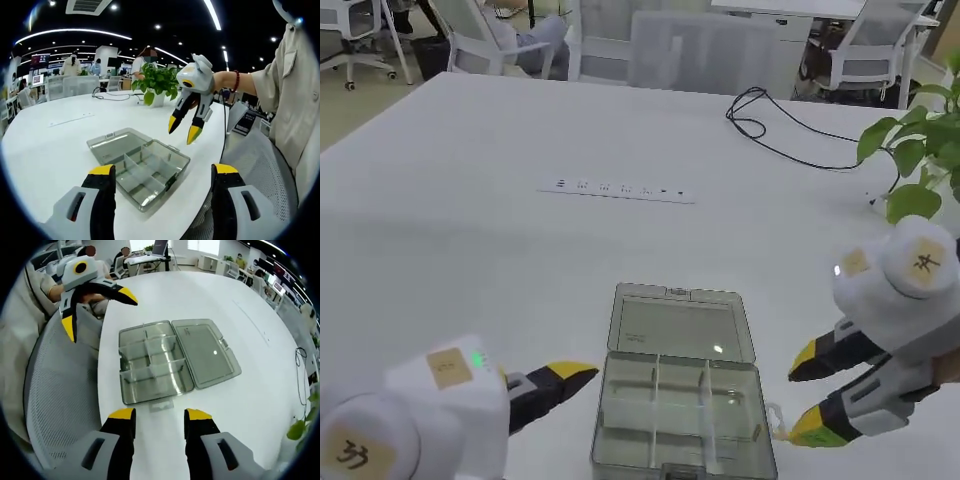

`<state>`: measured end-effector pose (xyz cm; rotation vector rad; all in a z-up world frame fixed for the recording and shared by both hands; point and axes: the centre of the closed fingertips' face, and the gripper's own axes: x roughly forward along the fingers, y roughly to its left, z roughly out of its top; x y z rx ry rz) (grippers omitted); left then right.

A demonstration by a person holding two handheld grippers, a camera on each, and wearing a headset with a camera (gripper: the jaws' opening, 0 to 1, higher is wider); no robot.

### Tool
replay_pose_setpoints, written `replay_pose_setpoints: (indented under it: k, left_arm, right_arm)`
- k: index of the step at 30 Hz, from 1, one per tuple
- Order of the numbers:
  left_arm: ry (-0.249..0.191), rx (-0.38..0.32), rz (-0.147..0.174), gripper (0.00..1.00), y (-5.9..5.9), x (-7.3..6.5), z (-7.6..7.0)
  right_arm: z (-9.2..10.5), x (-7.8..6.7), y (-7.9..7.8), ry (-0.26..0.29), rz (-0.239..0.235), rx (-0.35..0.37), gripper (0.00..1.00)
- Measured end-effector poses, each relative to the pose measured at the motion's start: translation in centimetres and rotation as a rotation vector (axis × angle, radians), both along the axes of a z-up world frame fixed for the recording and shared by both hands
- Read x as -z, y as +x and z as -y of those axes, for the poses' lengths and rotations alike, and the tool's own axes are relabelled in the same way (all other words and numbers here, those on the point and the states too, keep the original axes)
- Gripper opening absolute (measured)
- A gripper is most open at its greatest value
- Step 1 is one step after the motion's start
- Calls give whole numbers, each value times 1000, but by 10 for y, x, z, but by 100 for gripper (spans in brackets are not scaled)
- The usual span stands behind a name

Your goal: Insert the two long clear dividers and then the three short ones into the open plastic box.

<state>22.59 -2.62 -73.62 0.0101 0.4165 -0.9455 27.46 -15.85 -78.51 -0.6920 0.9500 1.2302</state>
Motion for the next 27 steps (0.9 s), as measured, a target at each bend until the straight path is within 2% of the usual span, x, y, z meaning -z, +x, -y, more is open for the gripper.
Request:
replay_pose_setpoints:
  k: [3,7,14,19,27]
  left_arm:
    - [0,-3,-2,79,0,0,0]
    - [7,-2,-4,79,0,0,1]
    - [15,1,-6,78,1,1,2]
    - [18,0,-8,78,2,2,0]
    - [22,3,-6,78,2,2,-1]
  right_arm:
    - [12,2,0,-8,2,3,40]
    - [36,9,0,-48,17,-9,42]
    - [66,18,-1,-79,13,0,43]
    - [89,27,-2,-110,-10,-4,44]
    - [118,43,-10,-225,-24,-40,45]
